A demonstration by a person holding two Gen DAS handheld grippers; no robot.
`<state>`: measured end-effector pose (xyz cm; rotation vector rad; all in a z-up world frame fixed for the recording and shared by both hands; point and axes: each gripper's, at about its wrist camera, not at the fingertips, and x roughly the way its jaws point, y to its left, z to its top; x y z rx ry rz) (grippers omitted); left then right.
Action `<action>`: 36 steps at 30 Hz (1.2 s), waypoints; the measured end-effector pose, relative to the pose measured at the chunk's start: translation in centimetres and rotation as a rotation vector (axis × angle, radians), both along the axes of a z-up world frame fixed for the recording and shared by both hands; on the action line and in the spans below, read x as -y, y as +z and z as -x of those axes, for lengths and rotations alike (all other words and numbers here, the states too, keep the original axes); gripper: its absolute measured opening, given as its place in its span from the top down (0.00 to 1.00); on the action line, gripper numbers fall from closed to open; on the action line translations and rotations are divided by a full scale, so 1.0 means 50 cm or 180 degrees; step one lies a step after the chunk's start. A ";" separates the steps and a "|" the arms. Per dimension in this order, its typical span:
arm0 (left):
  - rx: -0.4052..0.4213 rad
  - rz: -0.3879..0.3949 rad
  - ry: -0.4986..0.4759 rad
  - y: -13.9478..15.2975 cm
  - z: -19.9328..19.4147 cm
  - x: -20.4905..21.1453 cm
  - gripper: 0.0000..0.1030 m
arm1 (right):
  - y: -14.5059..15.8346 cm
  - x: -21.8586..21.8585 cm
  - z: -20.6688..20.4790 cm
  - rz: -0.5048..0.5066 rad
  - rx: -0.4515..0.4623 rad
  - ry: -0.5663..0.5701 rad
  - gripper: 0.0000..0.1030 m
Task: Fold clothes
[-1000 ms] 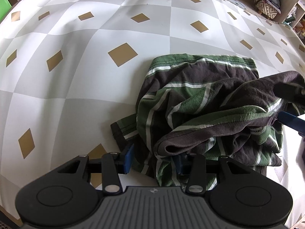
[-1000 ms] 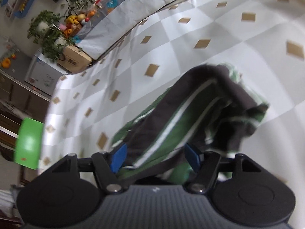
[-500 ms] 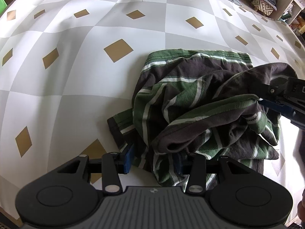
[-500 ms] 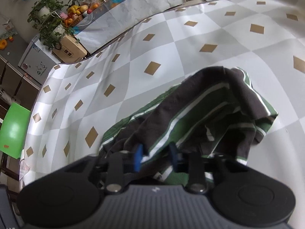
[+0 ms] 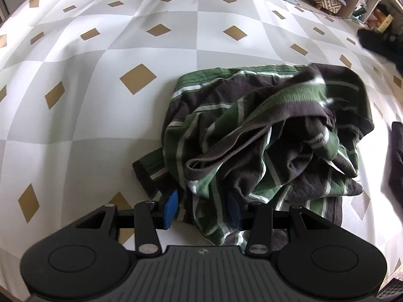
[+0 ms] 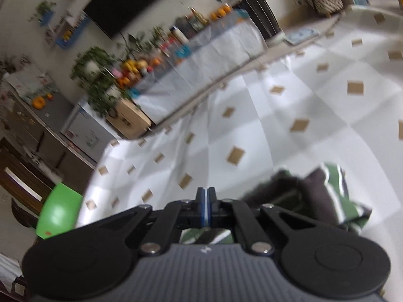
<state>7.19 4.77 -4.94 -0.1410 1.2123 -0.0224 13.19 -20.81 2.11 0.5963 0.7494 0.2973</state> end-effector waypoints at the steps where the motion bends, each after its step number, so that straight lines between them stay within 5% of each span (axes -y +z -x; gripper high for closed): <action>1: -0.0004 -0.0015 0.0002 -0.002 -0.001 0.000 0.59 | 0.003 0.003 -0.002 0.0006 0.0001 -0.0005 0.95; 9: 0.0068 -0.0070 0.0068 -0.013 -0.010 -0.016 0.59 | -0.015 0.003 -0.006 0.0077 -0.0220 -0.0012 0.76; 18: 0.0104 -0.0025 0.0063 -0.031 -0.020 -0.020 0.60 | -0.036 -0.005 -0.006 0.0097 -0.0416 0.0011 0.67; 20: 0.0112 -0.0017 0.0082 -0.033 -0.020 -0.020 0.64 | -0.038 -0.004 -0.006 0.0103 -0.0438 -0.0004 0.67; 24: 0.0176 0.0024 0.0113 -0.028 -0.017 -0.021 0.89 | -0.041 -0.003 -0.004 0.0144 -0.0457 -0.0034 0.64; 36: 0.0711 -0.0046 0.0111 0.071 -0.019 -0.024 0.95 | -0.046 -0.002 0.000 0.0254 -0.0560 -0.0048 0.62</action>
